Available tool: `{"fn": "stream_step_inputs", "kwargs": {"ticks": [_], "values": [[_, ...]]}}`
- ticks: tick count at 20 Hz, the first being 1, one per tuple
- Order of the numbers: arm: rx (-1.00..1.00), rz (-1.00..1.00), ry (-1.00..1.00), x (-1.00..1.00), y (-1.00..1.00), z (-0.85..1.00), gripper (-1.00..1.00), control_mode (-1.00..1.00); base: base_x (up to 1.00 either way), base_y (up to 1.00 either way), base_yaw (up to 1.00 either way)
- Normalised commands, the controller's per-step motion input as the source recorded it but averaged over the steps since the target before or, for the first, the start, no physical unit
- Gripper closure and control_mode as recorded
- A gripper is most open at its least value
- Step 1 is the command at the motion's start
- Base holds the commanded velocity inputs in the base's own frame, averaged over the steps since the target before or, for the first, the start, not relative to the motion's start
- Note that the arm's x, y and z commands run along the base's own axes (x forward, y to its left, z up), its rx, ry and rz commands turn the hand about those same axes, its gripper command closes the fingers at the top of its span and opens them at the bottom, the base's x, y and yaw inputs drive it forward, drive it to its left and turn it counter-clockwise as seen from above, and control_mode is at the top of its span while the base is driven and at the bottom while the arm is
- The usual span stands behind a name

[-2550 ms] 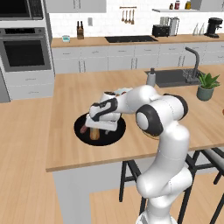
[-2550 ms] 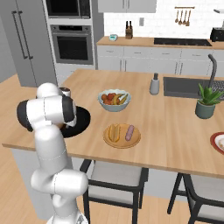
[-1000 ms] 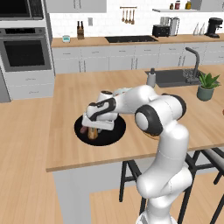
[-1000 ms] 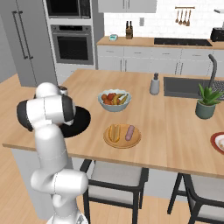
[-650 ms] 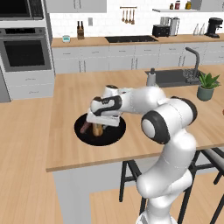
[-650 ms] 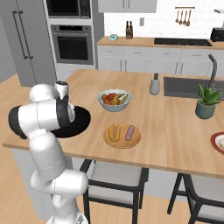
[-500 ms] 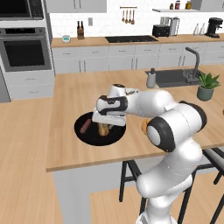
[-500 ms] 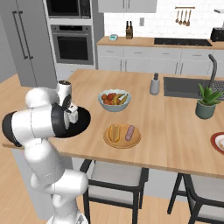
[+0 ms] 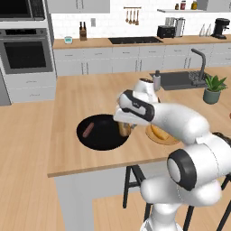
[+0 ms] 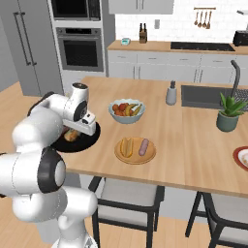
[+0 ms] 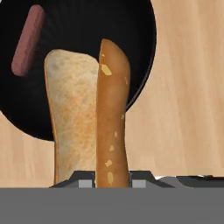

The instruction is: Place one bun and one sausage from the bowl on each plate.

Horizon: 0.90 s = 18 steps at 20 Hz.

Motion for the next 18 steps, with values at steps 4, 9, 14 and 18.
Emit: {"fn": "stream_step_inputs", "kwargs": {"ticks": [4, 9, 14, 18], "values": [[-0.03, 0.0, 0.02, -0.52, -0.54, 0.51, 1.0, -1.0, 0.0, 0.0, 0.0], [-0.09, 0.03, 0.0, -0.5, -0.31, 0.3, 1.0, -1.0, 0.0, 0.0, 0.0], [-0.14, 0.03, 0.01, -0.47, -0.34, 0.24, 1.0, -1.0, 0.0, 0.0, 0.0], [-0.08, 0.0, 0.01, -0.23, -0.5, 0.29, 1.0, -1.0, 0.0, 0.0, 0.0]]}}
